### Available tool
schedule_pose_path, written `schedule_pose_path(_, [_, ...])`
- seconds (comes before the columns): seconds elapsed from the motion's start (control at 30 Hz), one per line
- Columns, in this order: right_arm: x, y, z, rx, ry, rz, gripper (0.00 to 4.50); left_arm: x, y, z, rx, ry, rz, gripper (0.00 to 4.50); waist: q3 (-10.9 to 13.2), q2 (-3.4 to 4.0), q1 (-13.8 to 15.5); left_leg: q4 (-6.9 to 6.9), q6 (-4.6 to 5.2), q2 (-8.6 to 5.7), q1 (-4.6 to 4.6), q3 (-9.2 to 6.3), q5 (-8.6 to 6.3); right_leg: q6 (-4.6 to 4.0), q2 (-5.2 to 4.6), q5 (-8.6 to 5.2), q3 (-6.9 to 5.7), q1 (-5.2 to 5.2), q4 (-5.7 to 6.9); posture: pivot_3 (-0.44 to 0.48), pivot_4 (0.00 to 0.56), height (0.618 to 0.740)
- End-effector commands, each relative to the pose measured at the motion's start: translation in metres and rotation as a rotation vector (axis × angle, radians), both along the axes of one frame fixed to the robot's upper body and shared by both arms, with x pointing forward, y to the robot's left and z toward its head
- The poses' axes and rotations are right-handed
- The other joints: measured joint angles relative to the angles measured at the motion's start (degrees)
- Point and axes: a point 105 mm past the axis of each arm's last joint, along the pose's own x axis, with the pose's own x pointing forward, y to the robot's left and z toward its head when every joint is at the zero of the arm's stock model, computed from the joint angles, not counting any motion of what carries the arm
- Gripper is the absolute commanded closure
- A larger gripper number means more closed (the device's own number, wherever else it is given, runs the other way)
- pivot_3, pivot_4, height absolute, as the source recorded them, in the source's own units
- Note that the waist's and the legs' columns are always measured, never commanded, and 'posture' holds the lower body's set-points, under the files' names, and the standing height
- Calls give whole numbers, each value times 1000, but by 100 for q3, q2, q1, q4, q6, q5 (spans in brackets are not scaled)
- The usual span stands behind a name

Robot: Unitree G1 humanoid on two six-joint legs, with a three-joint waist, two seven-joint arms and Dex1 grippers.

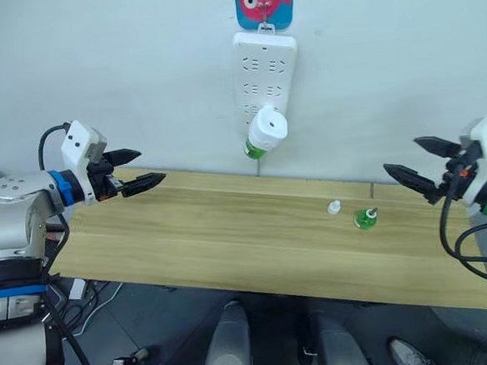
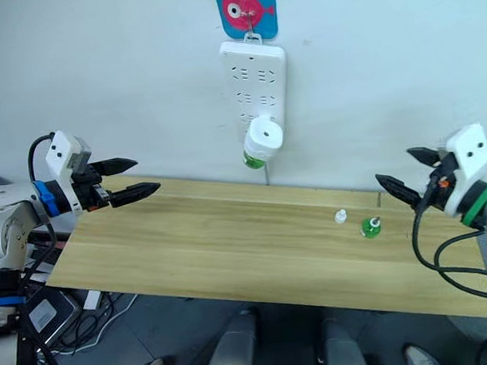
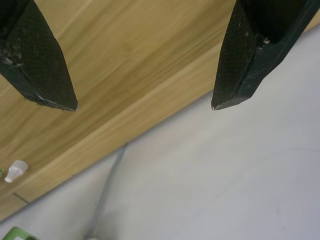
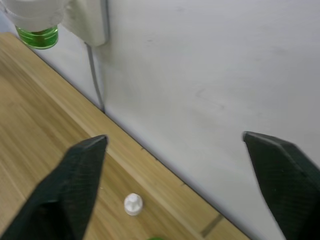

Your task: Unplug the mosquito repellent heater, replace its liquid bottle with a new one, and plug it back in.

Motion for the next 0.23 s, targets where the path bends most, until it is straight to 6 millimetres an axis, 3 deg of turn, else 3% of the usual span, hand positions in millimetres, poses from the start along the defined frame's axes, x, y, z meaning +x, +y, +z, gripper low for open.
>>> schedule_pose_path(0.03, [-2,-17,13,-21,-67,-55,25,3,4,17,21,-79,12,0,-1,-1,5,1,0,0,0,1,0,1,0,0,1,1,0,387,194,740])
schedule_pose_path(0.23, [-4,-20,3,-28,-51,-81,25,5,-4,19,7,-95,-23,0,-2,-1,50,-1,0,0,1,4,0,-3,0,3,3,0,1,375,183,740])
